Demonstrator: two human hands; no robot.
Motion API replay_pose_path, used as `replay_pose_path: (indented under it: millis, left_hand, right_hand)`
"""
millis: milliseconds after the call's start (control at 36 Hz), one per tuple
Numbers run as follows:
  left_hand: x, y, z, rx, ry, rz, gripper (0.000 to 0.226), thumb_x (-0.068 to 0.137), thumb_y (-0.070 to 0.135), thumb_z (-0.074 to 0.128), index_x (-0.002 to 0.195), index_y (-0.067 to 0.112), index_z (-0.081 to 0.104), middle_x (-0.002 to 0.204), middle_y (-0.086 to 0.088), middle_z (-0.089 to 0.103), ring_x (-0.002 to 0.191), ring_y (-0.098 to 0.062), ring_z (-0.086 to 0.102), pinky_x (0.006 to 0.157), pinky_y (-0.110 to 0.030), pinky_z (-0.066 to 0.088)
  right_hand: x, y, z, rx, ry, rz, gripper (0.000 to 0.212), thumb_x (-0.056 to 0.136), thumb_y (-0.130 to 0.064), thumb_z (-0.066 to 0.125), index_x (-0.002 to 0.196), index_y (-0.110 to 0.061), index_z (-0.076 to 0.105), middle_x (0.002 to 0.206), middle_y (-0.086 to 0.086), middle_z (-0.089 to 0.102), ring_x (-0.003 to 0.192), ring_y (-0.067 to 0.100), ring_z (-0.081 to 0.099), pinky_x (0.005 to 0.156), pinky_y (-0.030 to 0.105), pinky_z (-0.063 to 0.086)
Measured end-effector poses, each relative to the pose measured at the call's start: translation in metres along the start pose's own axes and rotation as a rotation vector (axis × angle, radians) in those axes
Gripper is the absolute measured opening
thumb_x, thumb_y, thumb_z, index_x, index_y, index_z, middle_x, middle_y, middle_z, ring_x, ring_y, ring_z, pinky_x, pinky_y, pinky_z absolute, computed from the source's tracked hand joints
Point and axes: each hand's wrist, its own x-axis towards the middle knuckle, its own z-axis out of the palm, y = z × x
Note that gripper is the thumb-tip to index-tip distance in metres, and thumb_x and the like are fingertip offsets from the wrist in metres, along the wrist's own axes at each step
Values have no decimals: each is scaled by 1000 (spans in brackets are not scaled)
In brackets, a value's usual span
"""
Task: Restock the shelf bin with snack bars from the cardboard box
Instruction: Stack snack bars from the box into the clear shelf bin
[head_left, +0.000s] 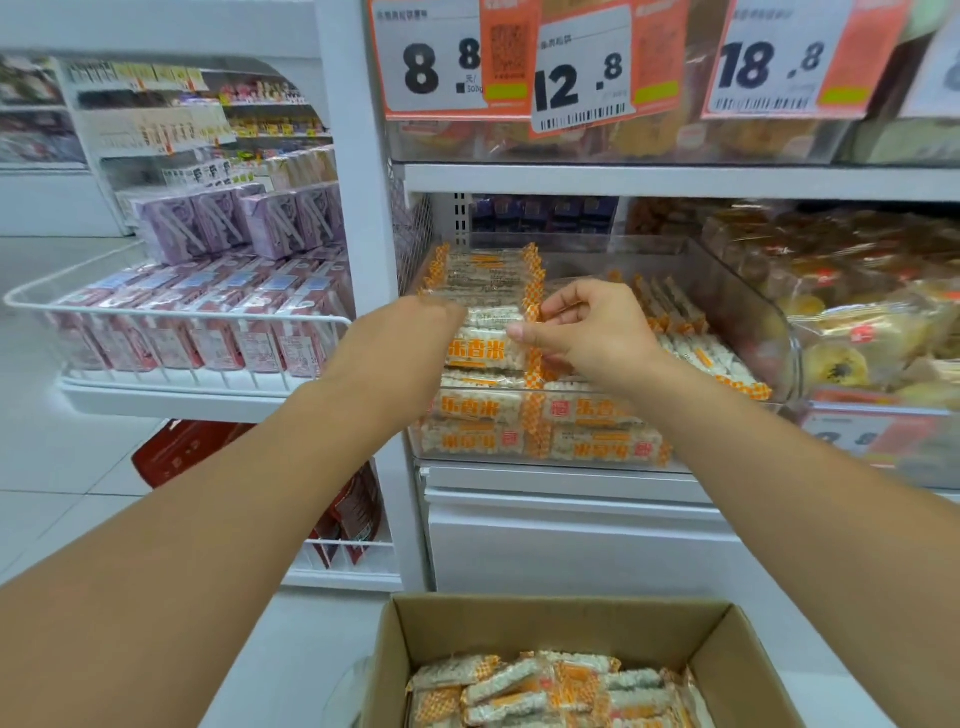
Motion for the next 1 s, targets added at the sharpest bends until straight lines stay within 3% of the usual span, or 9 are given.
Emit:
replay_pose_path:
  millis: [194, 306, 417, 500, 583, 639, 722, 917, 1000]
  left_hand:
    - [-9, -3, -7, -107, 69, 26, 29, 97, 8, 52, 126, 12, 57, 128, -4, 59, 116, -28, 56, 87, -49, 54]
    - [-23, -2, -14, -158, 123, 54, 42, 99, 18, 54, 140, 14, 52, 138, -6, 56, 128, -28, 50, 98, -44, 48]
    - [-49, 16, -16, -237, 286, 62, 20, 93, 30, 56, 106, 16, 60, 100, -1, 60, 97, -28, 57, 76, -41, 47]
    - [-84, 50, 16, -155, -110, 79, 24, 93, 40, 54, 102, 18, 55, 99, -4, 61, 93, -31, 59, 69, -37, 42]
    - [-132, 80, 74, 56, -677, 96, 41, 94, 50, 56, 117, 17, 60, 116, -6, 63, 107, -31, 62, 75, -36, 45]
    - [-171, 89, 122, -28, -910, -54, 47, 91, 53, 61, 116, 13, 63, 117, -8, 66, 109, -30, 63, 88, -39, 51]
    - [-231, 95, 188, -188, -1036, -372, 62, 88, 57, 61, 132, 14, 59, 121, -5, 67, 111, -25, 63, 89, -33, 51]
    - [-270, 128, 247, -696, -1028, -1002, 119, 85, 53, 74, 158, 0, -4, 161, -19, 28, 141, -35, 40, 106, -38, 43]
    - [-258, 122, 263, -780, -972, -1140, 122, 79, 56, 79, 158, -1, 5, 156, -16, 37, 138, -34, 45, 109, -39, 45]
  right_hand:
    - [-10, -8, -15, -116, 22, -76, 51, 64, -42, 93, 100, -18, 65, 95, -1, 66, 94, 18, 66, 84, 41, 59]
    - [-39, -11, -20, -195, 213, -275, 36, 76, -40, 87, 95, -18, 67, 86, -11, 65, 72, 0, 58, 69, 15, 49]
    - [-95, 9, -4, -76, 381, -509, 23, 90, -26, 69, 75, -10, 64, 66, -2, 61, 60, 10, 53, 58, 22, 41]
    - [-136, 69, 31, -204, 136, -389, 23, 90, -27, 59, 71, -14, 61, 62, -3, 57, 60, 15, 52, 58, 33, 40]
    - [-178, 149, 55, -443, -412, -46, 11, 87, -25, 64, 95, -19, 68, 90, 1, 68, 84, 20, 63, 73, 35, 49]
    - [-206, 194, 56, -674, -678, 104, 49, 84, -24, 75, 130, -17, 60, 129, 9, 63, 117, 27, 60, 93, 38, 50]
    - [-242, 243, 46, -811, -780, 291, 97, 83, -19, 80, 159, -23, 20, 165, 6, 21, 149, 32, 27, 116, 44, 37]
    - [-270, 307, 21, -988, -628, 447, 110, 84, -17, 77, 160, -27, -1, 168, -2, -6, 154, 35, 2, 120, 48, 28]
    - [-261, 316, 23, -996, -528, 467, 116, 80, -24, 82, 160, -27, -1, 169, -2, -4, 155, 33, -2, 122, 50, 25]
